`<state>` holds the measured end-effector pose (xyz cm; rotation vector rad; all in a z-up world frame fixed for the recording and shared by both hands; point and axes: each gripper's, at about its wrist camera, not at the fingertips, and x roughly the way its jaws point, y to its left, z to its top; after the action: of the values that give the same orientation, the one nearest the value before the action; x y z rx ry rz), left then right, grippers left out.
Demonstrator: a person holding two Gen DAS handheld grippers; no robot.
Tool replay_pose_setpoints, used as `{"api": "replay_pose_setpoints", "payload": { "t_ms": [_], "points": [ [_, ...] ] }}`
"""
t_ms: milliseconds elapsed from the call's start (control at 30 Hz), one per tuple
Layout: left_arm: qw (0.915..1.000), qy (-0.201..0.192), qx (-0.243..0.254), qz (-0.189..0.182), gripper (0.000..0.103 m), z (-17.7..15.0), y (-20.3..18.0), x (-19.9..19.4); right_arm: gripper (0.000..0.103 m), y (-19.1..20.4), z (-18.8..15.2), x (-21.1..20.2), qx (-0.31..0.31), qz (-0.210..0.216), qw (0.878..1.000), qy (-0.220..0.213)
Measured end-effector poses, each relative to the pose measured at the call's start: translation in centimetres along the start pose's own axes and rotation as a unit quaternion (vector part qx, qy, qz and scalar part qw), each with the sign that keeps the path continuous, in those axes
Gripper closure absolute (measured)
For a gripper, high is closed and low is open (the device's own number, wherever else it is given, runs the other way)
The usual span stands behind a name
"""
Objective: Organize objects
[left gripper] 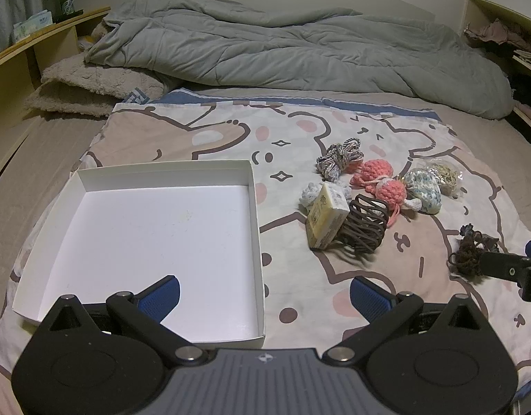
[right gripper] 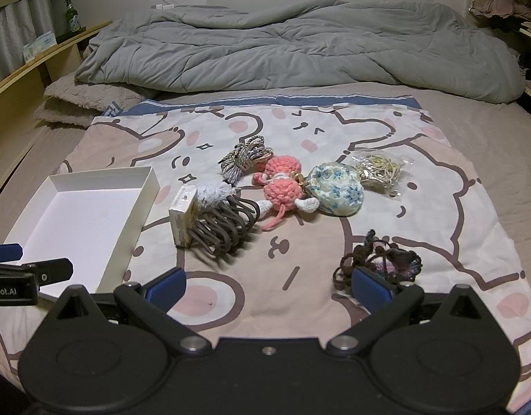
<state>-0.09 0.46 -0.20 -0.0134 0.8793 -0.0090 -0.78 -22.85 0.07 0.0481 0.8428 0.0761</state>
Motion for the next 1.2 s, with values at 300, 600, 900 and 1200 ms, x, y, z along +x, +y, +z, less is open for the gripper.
{"api": "replay_pose_setpoints", "payload": {
  "t_ms": [300, 600, 900, 1200],
  "points": [
    [1.0000, 0.000, 0.000, 0.000, 0.000, 0.0, 0.0, 0.0, 0.000, 0.0, 0.0, 0.0, 0.000, 0.000, 1.000, 0.000],
    [1.0000, 0.000, 0.000, 0.000, 0.000, 0.0, 0.0, 0.0, 0.000, -0.1, 0.0, 0.0, 0.001, 0.001, 1.000, 0.001],
    [1.0000, -0.001, 0.000, 0.000, 0.000, -0.1, -0.1, 0.1, 0.000, 0.2, -0.1, -0.2, -0.001, 0.001, 1.000, -0.001],
    [0.9998, -0.014, 0.000, 0.014, 0.000, 1.0, -0.6, 0.0, 0.000, -0.5, 0.8, -1.0, 0.003, 0.012, 1.000, -0.020]
  ]
}}
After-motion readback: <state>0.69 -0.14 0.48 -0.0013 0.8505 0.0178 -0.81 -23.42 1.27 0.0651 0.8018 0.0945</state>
